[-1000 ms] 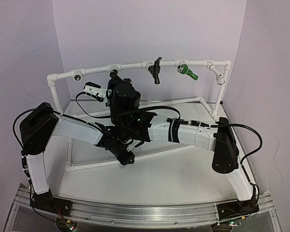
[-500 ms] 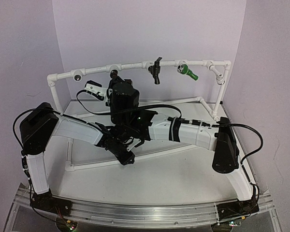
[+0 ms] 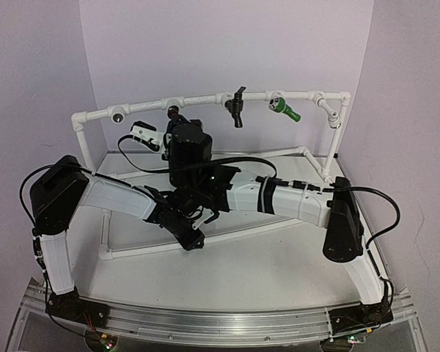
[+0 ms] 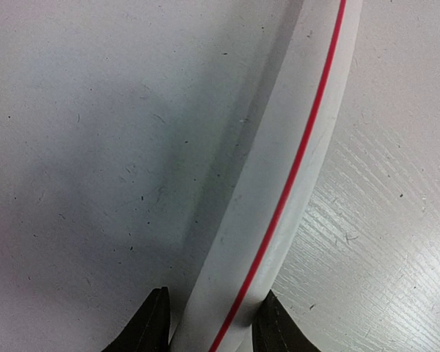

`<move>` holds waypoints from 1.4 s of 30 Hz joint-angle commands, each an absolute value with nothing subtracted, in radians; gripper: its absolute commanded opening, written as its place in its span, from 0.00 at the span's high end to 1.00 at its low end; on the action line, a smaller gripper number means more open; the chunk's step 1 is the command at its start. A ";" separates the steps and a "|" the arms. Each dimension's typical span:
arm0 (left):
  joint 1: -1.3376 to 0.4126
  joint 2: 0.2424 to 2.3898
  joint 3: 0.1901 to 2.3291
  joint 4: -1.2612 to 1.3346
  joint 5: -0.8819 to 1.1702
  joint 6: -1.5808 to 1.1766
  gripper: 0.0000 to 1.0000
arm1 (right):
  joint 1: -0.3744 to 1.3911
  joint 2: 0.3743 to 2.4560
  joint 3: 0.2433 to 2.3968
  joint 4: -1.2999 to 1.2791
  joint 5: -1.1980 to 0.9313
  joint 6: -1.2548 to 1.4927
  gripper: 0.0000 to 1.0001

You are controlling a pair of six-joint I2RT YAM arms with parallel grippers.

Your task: Install the water faucets

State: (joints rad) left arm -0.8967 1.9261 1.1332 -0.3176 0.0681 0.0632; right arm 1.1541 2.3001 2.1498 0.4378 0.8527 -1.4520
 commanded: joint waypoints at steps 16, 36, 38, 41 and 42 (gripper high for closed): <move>-0.897 2.059 1.123 -0.278 0.087 -0.061 1.00 | 1.132 2.219 2.119 0.443 0.885 -1.419 1.00; -0.897 2.066 1.130 -0.285 0.100 -0.058 1.00 | 1.144 2.331 2.332 0.346 0.860 -1.355 1.00; -0.897 2.066 1.131 -0.285 0.107 -0.059 1.00 | 1.144 2.338 2.364 0.309 0.863 -1.307 1.00; -0.897 2.068 1.132 -0.287 0.112 -0.060 1.00 | 1.144 2.332 2.378 0.290 0.869 -1.242 1.00; -0.897 2.071 1.133 -0.287 0.113 -0.060 1.00 | 1.144 2.327 2.379 0.280 0.868 -1.215 1.00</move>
